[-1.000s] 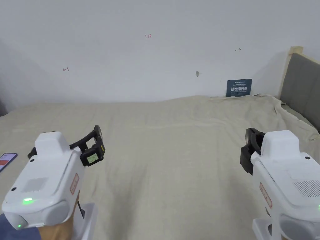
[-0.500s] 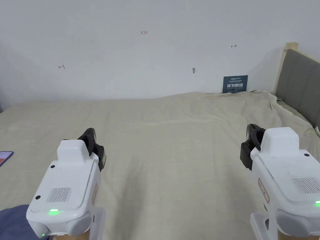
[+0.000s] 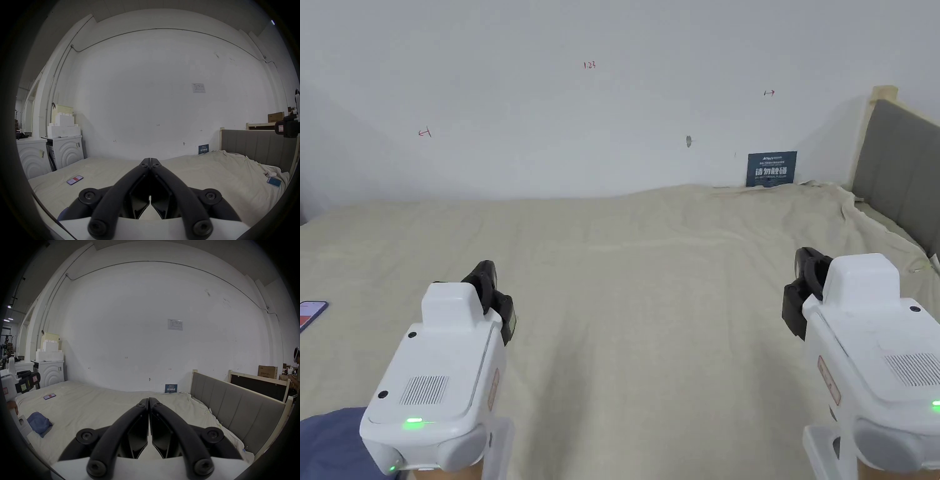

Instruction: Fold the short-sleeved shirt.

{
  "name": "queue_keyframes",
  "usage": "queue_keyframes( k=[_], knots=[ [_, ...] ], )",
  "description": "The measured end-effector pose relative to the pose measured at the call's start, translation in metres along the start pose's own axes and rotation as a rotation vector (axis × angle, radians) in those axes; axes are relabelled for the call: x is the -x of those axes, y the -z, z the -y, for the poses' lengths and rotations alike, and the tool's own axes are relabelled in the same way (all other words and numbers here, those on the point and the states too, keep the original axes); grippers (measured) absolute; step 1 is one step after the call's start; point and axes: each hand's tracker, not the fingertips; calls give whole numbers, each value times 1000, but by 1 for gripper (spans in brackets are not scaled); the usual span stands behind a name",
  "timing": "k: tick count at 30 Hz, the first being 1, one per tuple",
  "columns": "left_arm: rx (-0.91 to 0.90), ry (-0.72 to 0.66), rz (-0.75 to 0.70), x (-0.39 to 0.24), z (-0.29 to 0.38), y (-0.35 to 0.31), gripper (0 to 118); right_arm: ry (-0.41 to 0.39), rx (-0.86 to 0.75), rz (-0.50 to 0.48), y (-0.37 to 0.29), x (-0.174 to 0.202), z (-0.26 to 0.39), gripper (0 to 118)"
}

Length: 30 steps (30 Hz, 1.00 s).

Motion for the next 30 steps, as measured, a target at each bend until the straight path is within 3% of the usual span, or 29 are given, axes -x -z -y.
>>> queue_keyframes(
  k=[30],
  knots=[
    [4,12,-4,6,0,-1,0,-3,0,-2,-2,2,-1,0]
  ],
)
